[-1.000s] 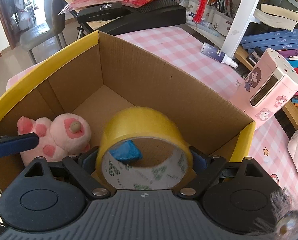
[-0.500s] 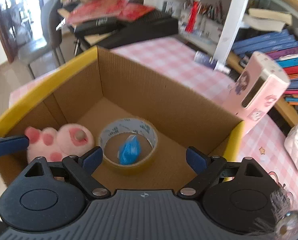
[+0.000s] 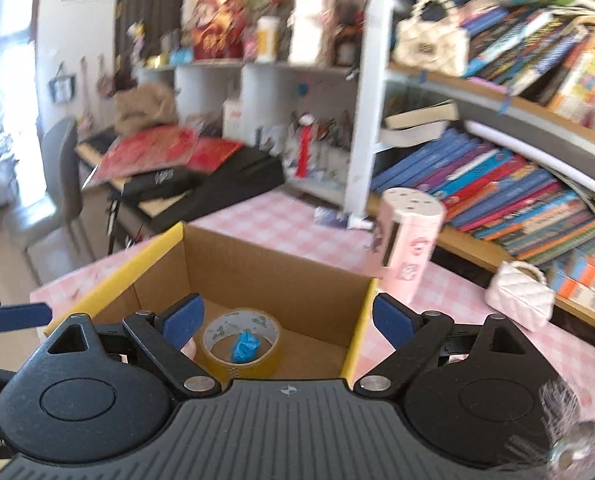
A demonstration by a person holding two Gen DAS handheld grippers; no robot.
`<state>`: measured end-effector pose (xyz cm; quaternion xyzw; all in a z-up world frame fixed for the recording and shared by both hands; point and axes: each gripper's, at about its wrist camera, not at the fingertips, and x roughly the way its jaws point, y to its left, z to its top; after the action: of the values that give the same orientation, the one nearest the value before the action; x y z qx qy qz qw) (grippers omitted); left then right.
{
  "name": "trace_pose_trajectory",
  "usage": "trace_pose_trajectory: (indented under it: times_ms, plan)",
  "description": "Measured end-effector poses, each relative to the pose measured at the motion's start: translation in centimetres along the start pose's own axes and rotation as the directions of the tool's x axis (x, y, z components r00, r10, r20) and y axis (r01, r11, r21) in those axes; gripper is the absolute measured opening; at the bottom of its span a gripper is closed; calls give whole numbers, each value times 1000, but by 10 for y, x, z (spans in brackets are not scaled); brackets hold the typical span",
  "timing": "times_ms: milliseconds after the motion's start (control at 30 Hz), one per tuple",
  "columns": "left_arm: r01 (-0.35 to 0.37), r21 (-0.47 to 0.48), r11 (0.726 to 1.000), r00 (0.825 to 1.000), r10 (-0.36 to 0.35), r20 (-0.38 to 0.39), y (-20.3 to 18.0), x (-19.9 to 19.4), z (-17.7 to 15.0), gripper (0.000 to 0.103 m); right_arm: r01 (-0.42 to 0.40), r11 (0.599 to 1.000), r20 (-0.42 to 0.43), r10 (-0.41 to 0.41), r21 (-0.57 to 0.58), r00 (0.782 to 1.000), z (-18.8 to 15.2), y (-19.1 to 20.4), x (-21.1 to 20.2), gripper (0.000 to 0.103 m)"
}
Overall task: Organize objects
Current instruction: 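Raise both open grippers out of the yellow box, then move both grippers toward the small pink pig and white items on the mat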
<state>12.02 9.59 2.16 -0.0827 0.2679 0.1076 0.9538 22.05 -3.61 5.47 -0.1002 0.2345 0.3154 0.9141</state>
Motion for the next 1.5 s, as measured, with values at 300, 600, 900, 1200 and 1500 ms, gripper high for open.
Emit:
trace_pose_trajectory:
  times_ms: [300,600,900,1200,1500]
  plan:
    - [-2,4,1000,1000,2,-17,7,-34,-25,84,72,994,9,-73,84,997,-35,15,-44,92]
    - [-67,-9,998,996,67,-57,17,-68,-55,89,148,984,-16,-147,103,989,-88,38,-90,92]
    - [-50,12,999,996,51,-80,18,-92,-75,91,170,980,-58,-164,105,985,-126,57,-115,93]
    - [-42,14,999,996,43,-81,21,-106,-85,91,180,979,-70,-173,99,982,-138,68,-127,94]
    - [-1,40,999,995,5,-104,12,-107,-93,91,204,975,-99,-195,93,976,-152,70,-138,94]
